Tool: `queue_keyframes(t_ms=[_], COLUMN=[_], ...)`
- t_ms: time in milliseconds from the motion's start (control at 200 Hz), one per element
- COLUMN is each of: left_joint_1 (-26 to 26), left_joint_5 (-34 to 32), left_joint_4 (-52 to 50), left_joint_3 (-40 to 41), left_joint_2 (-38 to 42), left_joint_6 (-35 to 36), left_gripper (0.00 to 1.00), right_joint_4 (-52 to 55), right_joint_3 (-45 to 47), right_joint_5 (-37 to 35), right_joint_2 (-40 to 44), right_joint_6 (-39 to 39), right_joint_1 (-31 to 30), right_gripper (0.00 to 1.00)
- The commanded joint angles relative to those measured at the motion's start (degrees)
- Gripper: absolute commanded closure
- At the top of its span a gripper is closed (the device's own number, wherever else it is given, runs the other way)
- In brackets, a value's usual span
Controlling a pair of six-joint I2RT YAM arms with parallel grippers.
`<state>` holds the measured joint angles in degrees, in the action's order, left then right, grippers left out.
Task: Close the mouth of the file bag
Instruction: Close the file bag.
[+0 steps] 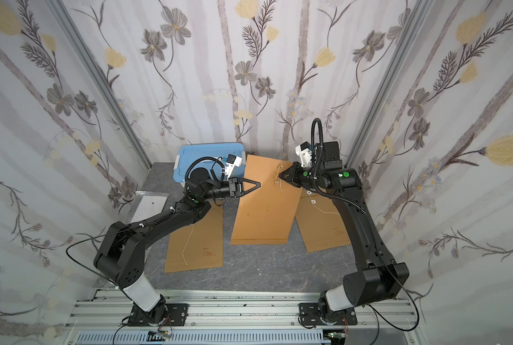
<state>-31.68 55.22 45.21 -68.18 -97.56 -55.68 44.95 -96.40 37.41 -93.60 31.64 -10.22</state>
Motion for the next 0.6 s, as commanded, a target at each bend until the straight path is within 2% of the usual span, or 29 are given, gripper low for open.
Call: queue_keyframes(t_ms=[0,280,595], left_joint_1=[-0.1,-0.3,-1.3], left_joint_5=[1.6,0.2,-1.4], left_joint_4=[1.0,-0.5,3.8], left_joint_3=[-1.0,-2.6,-2.9], left_joint_2=[-0.5,-1.5,-2.7], left_joint_6=[0.3,-0.3,-4.0], left_gripper=[1.0,1.0,1.0], right_joint_4=[-3.7,-4.2,-8.1], right_joint_3=[-0.6,-0.5,3.5], right_joint_5=[2.5,2.8,2.2], right_joint_2=[0.0,0.1,-0.5], right_joint_6=[-0.3,0.3,2.0], right_joint_1=[-0.1,-2.4,-5.6], right_gripper=[1.0,1.0,1.0])
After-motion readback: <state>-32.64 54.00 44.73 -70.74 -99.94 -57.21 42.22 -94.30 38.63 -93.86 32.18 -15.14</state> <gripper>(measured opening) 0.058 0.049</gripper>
